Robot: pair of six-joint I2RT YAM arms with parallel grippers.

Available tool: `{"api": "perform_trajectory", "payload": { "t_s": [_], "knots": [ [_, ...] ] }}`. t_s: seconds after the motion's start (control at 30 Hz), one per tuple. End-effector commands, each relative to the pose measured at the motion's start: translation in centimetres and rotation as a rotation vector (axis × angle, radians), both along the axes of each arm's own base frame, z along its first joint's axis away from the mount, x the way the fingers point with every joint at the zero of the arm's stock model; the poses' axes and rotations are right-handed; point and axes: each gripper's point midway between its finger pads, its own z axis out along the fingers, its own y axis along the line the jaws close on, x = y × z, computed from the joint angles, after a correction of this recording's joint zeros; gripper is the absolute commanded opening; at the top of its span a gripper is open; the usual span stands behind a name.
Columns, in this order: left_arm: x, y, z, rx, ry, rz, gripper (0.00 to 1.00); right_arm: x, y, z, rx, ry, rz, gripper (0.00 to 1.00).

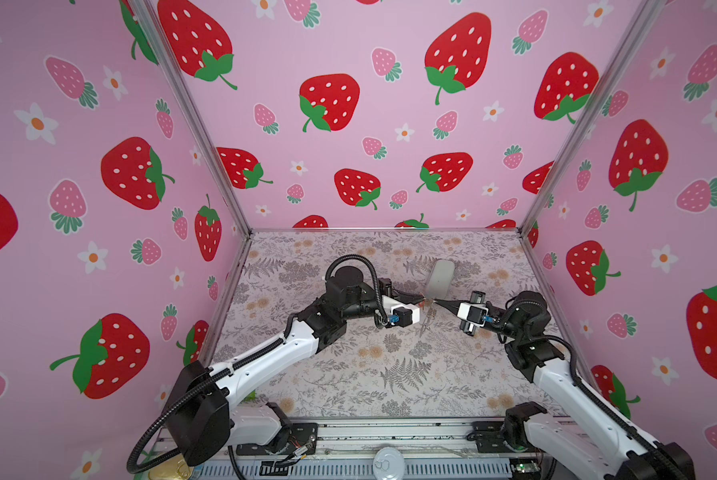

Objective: Put the keys on the keyring

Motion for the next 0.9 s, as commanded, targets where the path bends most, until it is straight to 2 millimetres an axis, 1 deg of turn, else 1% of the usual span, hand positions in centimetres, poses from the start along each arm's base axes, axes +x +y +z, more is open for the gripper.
{"api": "perform_trajectory", "payload": {
  "t_s": [0.0, 0.47, 0.67, 0.7, 0.87],
  "knots": [
    [-0.49, -0.33, 0.87, -0.021, -0.041, -0.033, 0.00, -0.56, 0.18, 1.80, 0.021, -0.053, 0.036, 0.00],
    [-0.98, -0.75, 0.69, -0.015, -0.044, -0.050, 0.00, -0.65, 0.27, 2.06, 0.030, -0.052, 0.039, 0.01],
    [-1.23, -0.69, 1.02, -0.022, -0.053, -0.054, 0.00, -0.51, 0.22, 2.15, 0.035, -0.048, 0.030, 0.00],
    [-1.27, -0.70, 1.01, -0.022, -0.053, -0.055, 0.00, -0.10, 0.43, 1.56, 0.027, -0.026, 0.033, 0.00],
    [-1.46, -0.69, 1.18, -0.024, -0.057, -0.059, 0.00, 0.08, 0.52, 1.40, 0.028, -0.010, 0.035, 0.00]
  ]
}}
